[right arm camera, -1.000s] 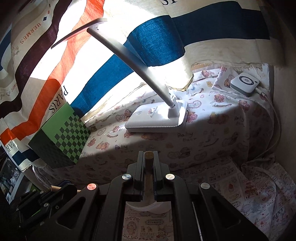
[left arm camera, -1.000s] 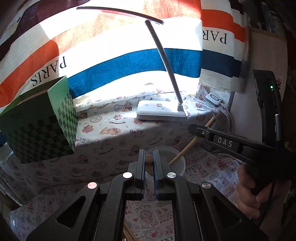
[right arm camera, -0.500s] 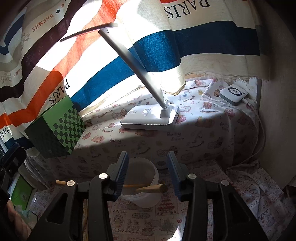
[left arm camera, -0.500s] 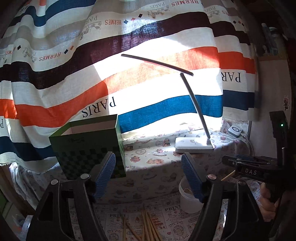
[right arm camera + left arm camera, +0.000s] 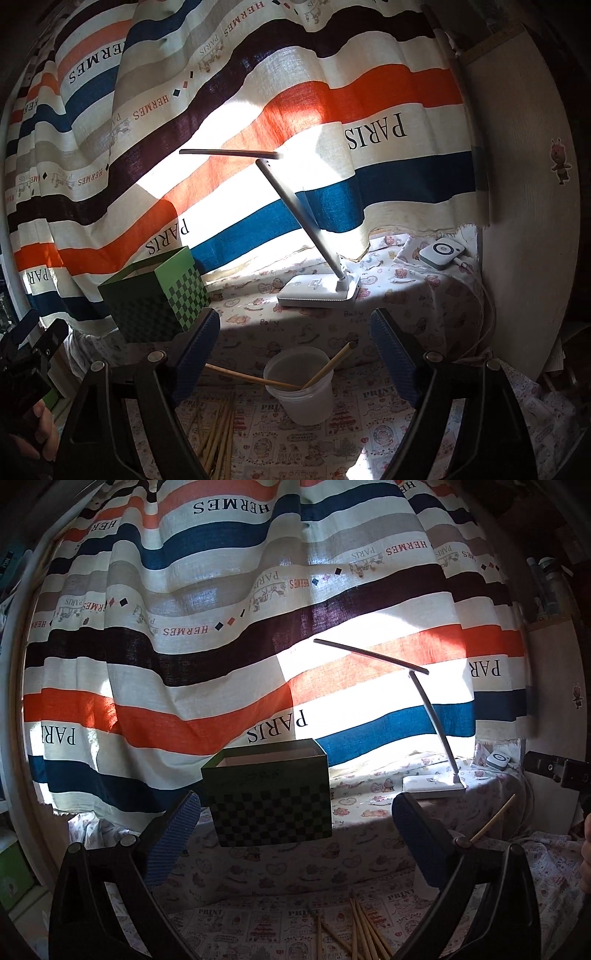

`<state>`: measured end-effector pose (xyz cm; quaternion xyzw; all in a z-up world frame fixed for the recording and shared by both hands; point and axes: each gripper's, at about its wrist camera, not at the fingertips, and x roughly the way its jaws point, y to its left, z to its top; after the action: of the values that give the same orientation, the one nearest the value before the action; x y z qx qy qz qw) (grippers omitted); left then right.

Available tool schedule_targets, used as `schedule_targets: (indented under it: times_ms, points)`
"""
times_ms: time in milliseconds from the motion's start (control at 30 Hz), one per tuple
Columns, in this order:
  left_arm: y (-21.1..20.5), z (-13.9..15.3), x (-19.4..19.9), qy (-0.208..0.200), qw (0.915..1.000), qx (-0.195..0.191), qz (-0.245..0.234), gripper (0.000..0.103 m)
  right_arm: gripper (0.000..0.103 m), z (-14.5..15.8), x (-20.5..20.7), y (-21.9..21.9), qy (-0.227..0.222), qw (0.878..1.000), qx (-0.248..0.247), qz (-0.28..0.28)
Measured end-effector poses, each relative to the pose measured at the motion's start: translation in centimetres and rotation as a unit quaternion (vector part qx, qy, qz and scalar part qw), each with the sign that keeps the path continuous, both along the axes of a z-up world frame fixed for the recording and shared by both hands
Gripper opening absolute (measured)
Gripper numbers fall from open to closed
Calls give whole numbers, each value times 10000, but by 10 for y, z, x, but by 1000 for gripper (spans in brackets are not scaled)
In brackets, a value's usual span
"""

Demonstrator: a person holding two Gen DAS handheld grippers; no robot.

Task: Organize utensils
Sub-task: 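Withdraw both tools from the cup back toward the chopstick pile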

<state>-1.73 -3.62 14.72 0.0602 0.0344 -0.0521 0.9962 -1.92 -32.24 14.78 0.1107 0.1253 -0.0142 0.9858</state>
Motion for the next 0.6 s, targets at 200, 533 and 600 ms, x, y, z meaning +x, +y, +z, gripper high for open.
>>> schedule_targets:
  times_ms: [200, 533, 600]
  points:
    - [20, -20, -30, 315, 9978, -553, 176, 103, 85, -19, -20, 41, -37, 9992, 16, 398]
    - [42, -78, -35, 586, 9926, -942, 502, 103, 85, -77, -11, 70, 436, 9971, -25, 629]
    - [44, -90, -26, 747, 9925, -765, 598, 103, 85, -85, -8, 72, 499, 9965, -86, 660]
